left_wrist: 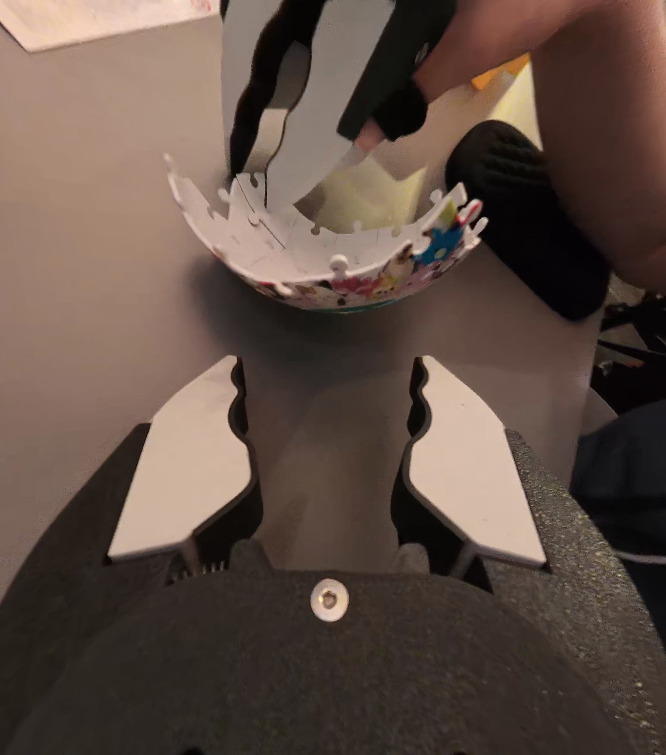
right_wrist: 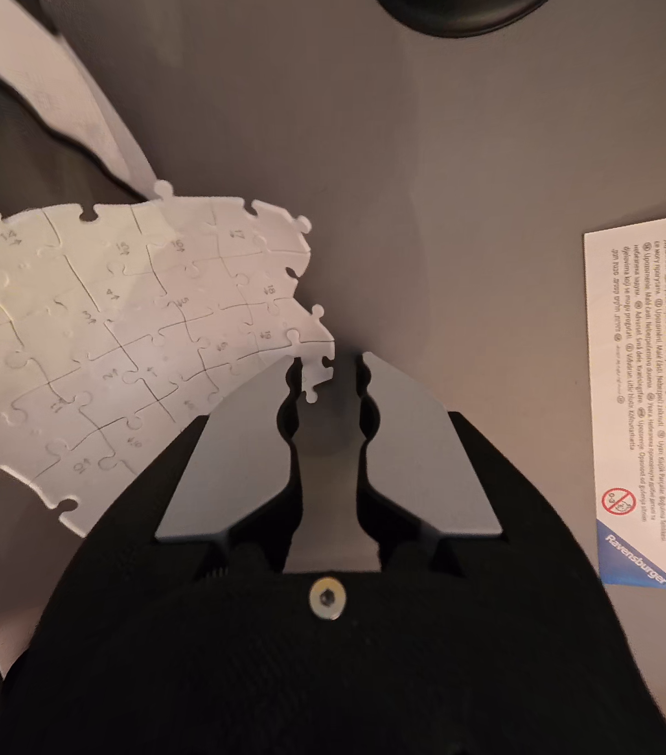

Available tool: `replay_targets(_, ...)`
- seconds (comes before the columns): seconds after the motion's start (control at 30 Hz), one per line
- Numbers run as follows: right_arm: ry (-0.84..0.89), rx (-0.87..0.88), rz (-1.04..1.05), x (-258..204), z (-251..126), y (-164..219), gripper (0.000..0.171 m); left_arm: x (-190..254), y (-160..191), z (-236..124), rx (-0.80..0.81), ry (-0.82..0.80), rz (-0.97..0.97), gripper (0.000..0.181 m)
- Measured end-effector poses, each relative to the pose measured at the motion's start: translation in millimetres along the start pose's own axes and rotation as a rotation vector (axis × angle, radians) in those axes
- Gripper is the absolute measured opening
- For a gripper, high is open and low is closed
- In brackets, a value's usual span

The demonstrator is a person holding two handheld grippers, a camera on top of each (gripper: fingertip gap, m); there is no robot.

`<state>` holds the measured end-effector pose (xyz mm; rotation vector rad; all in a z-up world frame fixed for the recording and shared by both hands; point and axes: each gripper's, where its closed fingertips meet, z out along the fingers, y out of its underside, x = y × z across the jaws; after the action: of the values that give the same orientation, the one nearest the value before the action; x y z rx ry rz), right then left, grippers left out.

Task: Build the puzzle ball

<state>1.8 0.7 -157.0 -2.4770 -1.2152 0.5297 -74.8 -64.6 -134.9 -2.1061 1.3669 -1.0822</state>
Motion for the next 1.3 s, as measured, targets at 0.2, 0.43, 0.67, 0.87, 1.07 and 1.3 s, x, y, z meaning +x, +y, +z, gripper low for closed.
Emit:
replay_targets(0.2, -0.012, 0.007, 0.024, -0.4, 0.0, -0.4, 0.027, 1.0, -10.2, 23.2, 0.039, -0.139, 0.012, 0.08)
replay_targets(0.43, -0.029, 0.021, 0.066, 0.9, -0.2, -0.8, 0.024, -8.4, -17.1, 36.7, 0.068, -0.29, 0.057, 0.084)
replay_targets(0.67, -0.059, 0.03, 0.069, 0.8, -0.4, -2.3, 0.024, -4.5, -23.0, 32.3, 0.123, -0.2, 0.014, 0.078)
replay_targets(0.87, -0.117, 0.062, 0.09, 0.4, -1.0, -4.1, 0.025, -5.4, -24.5, 30.3, 0.13, -0.168, 0.004, 0.074)
replay_targets(1.07, -0.083, 0.069, 0.069, 6.1, -0.5, -6.5, 0.025, -6.3, -24.5, 30.8, 0.121, -0.168, 0.016, 0.073)
replay_targets(1.3, -0.085, 0.066, 0.015, 4.7, -0.6, -6.4, 0.031, -7.9, -26.6, 30.8, 0.128, -0.16, 0.005, 0.072)
